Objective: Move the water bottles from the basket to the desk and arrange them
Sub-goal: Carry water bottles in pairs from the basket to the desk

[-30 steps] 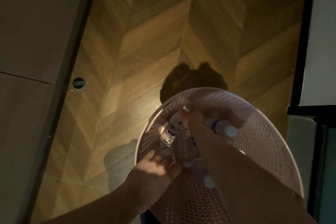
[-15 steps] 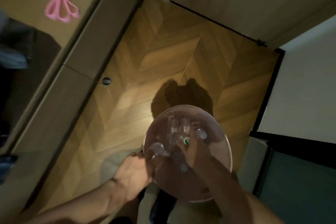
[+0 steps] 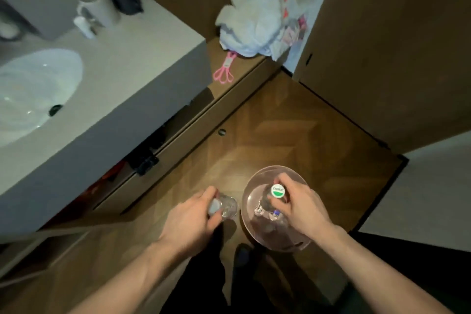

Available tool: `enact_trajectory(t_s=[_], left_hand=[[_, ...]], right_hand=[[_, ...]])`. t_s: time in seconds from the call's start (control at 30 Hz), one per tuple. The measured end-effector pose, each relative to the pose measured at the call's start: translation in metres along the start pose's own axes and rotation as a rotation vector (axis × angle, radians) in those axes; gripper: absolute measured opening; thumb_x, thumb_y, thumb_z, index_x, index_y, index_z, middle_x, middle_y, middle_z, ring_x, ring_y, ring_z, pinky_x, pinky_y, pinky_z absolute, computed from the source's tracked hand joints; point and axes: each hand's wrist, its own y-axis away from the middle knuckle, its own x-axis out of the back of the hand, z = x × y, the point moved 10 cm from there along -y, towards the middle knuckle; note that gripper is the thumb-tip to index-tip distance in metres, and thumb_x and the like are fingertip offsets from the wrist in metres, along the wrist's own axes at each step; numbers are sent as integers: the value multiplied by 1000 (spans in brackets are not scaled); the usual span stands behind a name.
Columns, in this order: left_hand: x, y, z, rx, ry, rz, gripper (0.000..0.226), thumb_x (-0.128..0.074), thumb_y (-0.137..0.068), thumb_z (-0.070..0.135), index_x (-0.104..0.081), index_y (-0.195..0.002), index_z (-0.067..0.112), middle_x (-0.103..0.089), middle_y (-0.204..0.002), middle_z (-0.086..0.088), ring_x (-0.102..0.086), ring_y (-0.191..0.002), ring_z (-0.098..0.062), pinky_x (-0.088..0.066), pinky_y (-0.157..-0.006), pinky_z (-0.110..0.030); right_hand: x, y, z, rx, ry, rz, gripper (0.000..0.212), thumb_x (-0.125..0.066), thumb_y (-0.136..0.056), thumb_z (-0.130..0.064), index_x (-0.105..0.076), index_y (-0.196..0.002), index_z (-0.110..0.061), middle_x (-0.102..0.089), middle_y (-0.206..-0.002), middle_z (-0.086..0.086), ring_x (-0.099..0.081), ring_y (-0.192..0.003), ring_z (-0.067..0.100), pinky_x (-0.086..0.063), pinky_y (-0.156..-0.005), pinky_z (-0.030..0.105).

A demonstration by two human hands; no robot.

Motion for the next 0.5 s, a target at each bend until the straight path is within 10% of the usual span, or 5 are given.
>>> enact_trajectory(t_s=[0.5], left_hand=[[168, 339, -186, 626, 242, 710, 28, -57, -93, 66, -54, -99, 38, -65, -74, 16, -63, -72, -5, -56, -66, -36]], right_hand=[[-33, 122, -357, 588, -38, -132, 29, -76, -90, -52, -60, -109, -39, -71, -96, -19, -69, -89, 6, -63, -71, 31]])
